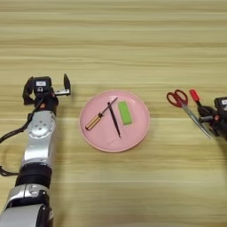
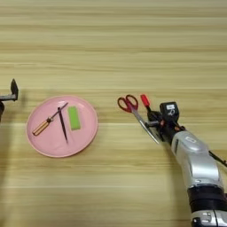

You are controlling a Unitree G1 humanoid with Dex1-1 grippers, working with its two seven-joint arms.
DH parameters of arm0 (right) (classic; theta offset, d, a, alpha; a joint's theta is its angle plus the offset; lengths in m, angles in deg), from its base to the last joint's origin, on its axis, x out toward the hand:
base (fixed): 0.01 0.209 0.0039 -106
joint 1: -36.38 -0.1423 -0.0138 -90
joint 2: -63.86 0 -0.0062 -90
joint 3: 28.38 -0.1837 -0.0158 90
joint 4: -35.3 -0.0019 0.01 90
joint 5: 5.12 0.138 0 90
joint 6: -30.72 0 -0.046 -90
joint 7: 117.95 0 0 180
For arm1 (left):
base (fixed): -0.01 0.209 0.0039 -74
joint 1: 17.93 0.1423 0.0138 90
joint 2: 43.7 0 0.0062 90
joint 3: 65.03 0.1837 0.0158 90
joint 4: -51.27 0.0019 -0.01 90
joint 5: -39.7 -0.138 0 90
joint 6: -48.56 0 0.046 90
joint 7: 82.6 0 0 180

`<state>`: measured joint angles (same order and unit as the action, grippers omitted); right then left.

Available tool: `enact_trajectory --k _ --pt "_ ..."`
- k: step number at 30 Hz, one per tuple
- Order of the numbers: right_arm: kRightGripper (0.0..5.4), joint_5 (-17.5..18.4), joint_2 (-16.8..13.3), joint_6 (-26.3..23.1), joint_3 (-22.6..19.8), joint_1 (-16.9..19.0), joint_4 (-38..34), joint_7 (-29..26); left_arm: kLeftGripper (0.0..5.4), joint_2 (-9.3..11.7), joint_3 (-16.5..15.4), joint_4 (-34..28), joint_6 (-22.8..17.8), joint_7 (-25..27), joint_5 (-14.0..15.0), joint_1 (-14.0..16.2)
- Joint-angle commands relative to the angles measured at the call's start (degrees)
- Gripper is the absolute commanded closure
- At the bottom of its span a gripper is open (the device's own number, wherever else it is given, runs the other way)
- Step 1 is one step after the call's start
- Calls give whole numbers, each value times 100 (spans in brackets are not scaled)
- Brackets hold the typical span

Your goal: Move the objects on the table

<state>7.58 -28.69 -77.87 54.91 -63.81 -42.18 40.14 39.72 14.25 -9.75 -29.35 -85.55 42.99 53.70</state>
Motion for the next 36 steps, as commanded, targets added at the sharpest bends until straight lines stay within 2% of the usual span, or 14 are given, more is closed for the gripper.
enact_trajectory --k 1,7,9,13,18,23,26,30,36 --pt "493 96 69 -78 -25 38 -321 -15 0 -57 11 -218 -125 107 103 56" --pt "493 197 195 3 16 102 -884 -65 0 -178 95 -677 -339 426 342 124" --pt "493 224 226 23 68 143 -1052 -123 0 -269 128 -912 -489 685 572 165" --pt "493 217 354 61 283 154 -1295 -213 0 -490 251 -1583 -1269 1458 1447 281" --pt "493 118 523 145 787 180 -1608 -368 0 -585 363 -2150 -2148 2108 2219 392" --pt "493 51 647 187 1178 138 -1892 -447 0 -594 383 -2403 -2815 2402 2666 430" --pt "493 -1 741 243 1419 81 -1985 -490 0 -642 373 -2609 -3444 2555 3148 447" --pt "493 -47 809 289 1620 47 -2124 -534 0 -635 388 -2921 -4098 2710 3651 479" --pt "493 -119 875 356 1766 -36 -2202 -519 0 -639 467 -2925 -4759 2890 3996 456"
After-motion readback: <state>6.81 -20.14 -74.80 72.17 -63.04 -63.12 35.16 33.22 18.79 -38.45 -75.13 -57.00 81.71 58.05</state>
